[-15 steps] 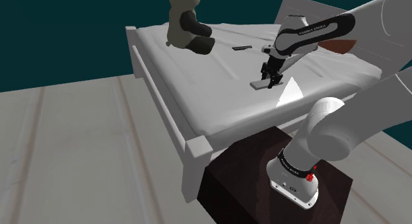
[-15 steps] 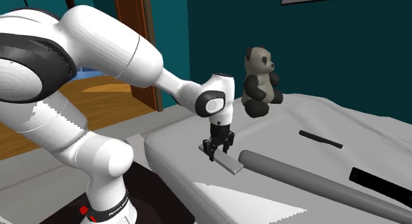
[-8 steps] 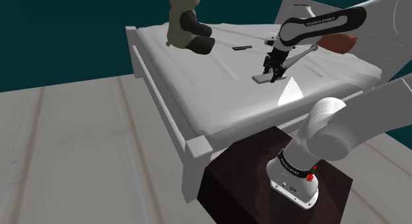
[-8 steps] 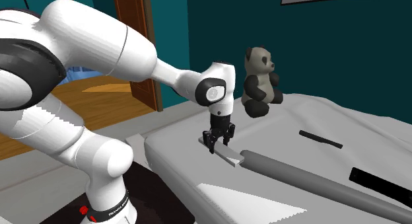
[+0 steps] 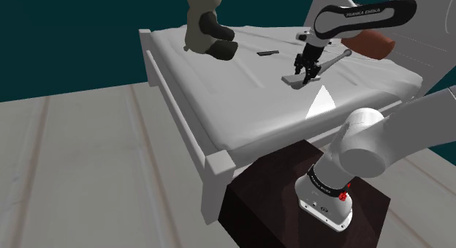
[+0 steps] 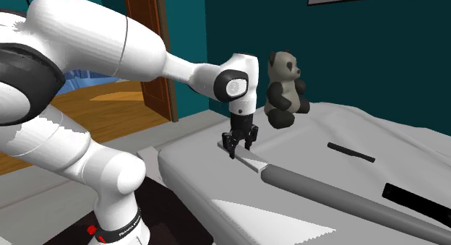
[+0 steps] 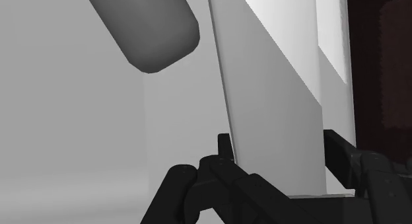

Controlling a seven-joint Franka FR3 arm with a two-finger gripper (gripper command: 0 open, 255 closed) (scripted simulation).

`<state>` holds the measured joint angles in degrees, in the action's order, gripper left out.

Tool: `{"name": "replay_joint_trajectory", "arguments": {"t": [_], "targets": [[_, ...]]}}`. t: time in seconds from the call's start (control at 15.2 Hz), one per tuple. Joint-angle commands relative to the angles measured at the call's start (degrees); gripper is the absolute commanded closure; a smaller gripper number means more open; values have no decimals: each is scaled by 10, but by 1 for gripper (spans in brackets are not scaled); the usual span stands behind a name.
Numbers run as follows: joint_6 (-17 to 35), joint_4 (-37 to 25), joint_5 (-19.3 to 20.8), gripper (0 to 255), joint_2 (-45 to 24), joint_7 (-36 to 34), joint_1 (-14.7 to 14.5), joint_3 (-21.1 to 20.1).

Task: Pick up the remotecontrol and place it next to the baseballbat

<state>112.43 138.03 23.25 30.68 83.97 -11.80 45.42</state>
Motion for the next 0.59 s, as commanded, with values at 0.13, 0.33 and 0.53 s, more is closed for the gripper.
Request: {"name": "replay_joint_trajectory", "arguments": {"t": [0.13,0.33,0.53], "targets": [[-35,-22,-3,255,13,0,3,-15],[-42,-53,-17,255,-10,8,-11,-7],[-25,-116,-59,255,-92,40,-55,39]]}}
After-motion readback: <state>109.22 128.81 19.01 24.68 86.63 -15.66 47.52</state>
